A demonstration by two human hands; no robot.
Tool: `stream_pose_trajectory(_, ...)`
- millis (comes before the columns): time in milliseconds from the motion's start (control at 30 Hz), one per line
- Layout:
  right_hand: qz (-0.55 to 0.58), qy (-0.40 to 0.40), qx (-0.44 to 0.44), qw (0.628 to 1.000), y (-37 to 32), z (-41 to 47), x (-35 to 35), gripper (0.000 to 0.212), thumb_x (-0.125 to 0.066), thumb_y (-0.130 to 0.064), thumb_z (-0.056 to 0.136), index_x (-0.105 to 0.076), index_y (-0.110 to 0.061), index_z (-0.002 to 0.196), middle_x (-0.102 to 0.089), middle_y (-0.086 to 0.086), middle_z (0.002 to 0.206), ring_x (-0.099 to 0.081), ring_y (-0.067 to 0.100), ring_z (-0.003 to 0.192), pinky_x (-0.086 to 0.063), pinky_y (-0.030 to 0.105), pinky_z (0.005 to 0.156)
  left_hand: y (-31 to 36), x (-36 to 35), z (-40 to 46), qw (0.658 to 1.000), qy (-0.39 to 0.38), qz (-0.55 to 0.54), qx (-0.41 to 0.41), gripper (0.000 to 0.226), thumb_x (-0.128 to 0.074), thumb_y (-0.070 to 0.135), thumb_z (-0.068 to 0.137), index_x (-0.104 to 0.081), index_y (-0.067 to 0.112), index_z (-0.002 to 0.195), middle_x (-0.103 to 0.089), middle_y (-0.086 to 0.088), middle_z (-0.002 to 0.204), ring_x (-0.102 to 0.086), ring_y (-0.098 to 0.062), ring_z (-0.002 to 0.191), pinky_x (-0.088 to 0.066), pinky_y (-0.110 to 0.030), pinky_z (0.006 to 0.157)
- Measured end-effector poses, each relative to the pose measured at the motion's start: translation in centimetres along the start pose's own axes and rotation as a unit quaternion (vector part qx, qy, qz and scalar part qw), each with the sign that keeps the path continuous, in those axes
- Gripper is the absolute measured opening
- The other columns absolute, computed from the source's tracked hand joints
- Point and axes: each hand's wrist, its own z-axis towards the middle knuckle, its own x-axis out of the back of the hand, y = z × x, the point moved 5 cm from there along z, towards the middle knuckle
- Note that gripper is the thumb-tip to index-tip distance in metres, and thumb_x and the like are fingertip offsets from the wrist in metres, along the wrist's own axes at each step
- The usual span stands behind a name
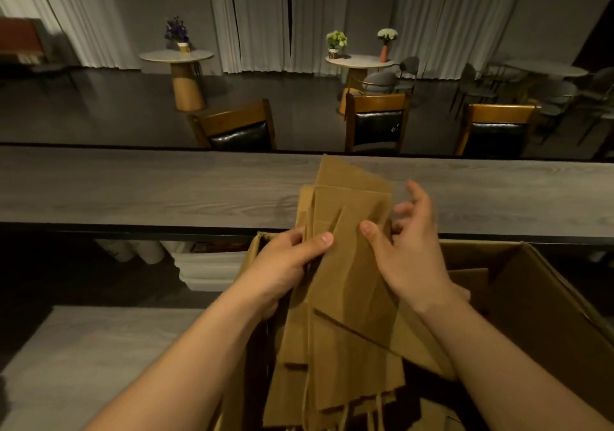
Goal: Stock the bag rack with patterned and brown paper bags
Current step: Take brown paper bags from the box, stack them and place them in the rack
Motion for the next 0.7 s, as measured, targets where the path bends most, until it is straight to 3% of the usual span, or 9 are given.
stream_pose_trajectory(100, -0.202, 0.042, 0.129, 0.97, -0.7, -0.5, -0.4, 0.04, -0.057, -0.042, 0.1, -0.05, -0.025, 0.135, -0.039, 0.004, 0.133, -0.042, 0.022, 0.123, -0.048, 0.044, 0.105, -0.3, 0.1, 0.2, 0.999, 0.024, 0.036, -0.018, 0.021, -0.059, 0.023, 0.103, -0.07, 0.015, 0.119, -0.08, -0.002, 0.108, -0.075, -0.019, 0.103, -0.056, -0.04, 0.098)
stream_pose_trajectory(167, -0.237, -0.015, 0.149, 0.96, -1.0, -0.7, -1.0, 0.039, -0.046, -0.056, 0.099, -0.054, -0.027, 0.124, -0.039, -0.002, 0.12, -0.049, 0.021, 0.111, -0.052, 0.043, 0.094, -0.3, 0.3, 0.4, 0.998, 0.052, 0.034, -0.032, 0.019, -0.057, 0.021, 0.104, -0.071, 0.016, 0.117, -0.08, -0.002, 0.106, -0.075, -0.02, 0.102, -0.057, -0.041, 0.097)
stream_pose_trajectory(233, -0.227, -0.092, 0.129, 0.961, -1.0, -0.8, -1.4, 0.052, -0.049, -0.069, 0.093, -0.044, -0.034, 0.131, -0.034, -0.008, 0.125, -0.051, 0.016, 0.115, -0.052, 0.039, 0.098, -0.2, 0.7, 0.3, 0.996, 0.078, 0.025, -0.038, 0.02, -0.055, 0.022, 0.105, -0.071, 0.017, 0.117, -0.08, -0.002, 0.105, -0.076, -0.021, 0.1, -0.058, -0.039, 0.092)
stream_pose_trajectory(333, -0.206, -0.15, 0.104, 0.961, -1.2, -0.6, -0.9, 0.066, -0.07, -0.067, 0.083, -0.039, -0.042, 0.136, -0.035, -0.015, 0.131, -0.047, 0.007, 0.121, -0.047, 0.033, 0.105, 0.0, 1.1, 0.4, 0.994, 0.096, 0.025, -0.048, 0.02, -0.057, 0.023, 0.105, -0.069, 0.019, 0.119, -0.08, -0.001, 0.108, -0.075, -0.02, 0.103, -0.059, -0.038, 0.092)
stream_pose_trajectory(400, -0.194, -0.136, 0.081, 0.968, -1.5, -0.4, -0.1, 0.058, -0.077, -0.062, 0.082, -0.043, -0.042, 0.125, -0.039, -0.015, 0.127, -0.048, 0.005, 0.114, -0.046, 0.03, 0.101, 0.1, 1.1, 0.3, 0.993, 0.096, 0.031, -0.054, 0.02, -0.062, 0.025, 0.102, -0.069, 0.02, 0.12, -0.079, 0.001, 0.11, -0.075, -0.018, 0.104, -0.059, -0.038, 0.093)
stream_pose_trajectory(567, -0.196, -0.094, 0.06, 0.974, -1.0, -0.1, 0.3, 0.042, -0.075, -0.055, 0.087, -0.051, -0.021, 0.082, -0.045, -0.006, 0.099, -0.051, 0.009, 0.08, -0.039, 0.024, 0.068, 0.3, 1.3, 0.3, 0.992, 0.108, 0.023, -0.065, 0.025, -0.074, 0.031, 0.092, -0.069, 0.023, 0.115, -0.08, 0.007, 0.105, -0.076, -0.011, 0.098, -0.06, -0.033, 0.09)
stream_pose_trajectory(700, -0.063, -0.035, 0.035, 0.997, 0.1, 0.6, 1.6, 0.048, -0.067, -0.04, 0.098, -0.038, -0.017, 0.068, -0.051, 0.011, 0.071, -0.051, 0.026, 0.068, -0.039, 0.037, 0.06, 0.6, 1.4, 0.4, 0.989, 0.117, 0.041, -0.077, 0.043, -0.077, 0.043, 0.077, -0.069, 0.023, 0.114, -0.08, 0.009, 0.101, -0.076, -0.007, 0.093, -0.059, -0.028, 0.085)
